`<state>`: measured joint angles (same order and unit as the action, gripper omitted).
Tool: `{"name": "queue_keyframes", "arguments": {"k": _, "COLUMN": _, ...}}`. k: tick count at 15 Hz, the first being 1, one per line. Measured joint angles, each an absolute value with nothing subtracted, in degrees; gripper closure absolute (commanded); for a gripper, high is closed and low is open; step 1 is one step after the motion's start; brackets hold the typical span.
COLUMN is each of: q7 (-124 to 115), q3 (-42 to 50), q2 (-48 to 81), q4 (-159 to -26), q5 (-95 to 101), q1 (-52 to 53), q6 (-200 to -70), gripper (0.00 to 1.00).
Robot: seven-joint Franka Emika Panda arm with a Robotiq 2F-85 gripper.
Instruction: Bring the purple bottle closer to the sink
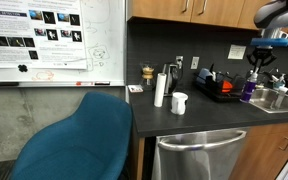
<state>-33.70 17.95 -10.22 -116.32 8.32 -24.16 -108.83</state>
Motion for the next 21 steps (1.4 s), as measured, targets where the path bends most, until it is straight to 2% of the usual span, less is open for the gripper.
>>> {"name": "queue_keyframes", "arguments": {"k": 21, "q7": -32.85, "q3": 26.81, "q2": 10.49, "q4": -98.94, "q5": 5.84, "q1": -26.44, "q6": -108.75, "gripper": 0.96}}
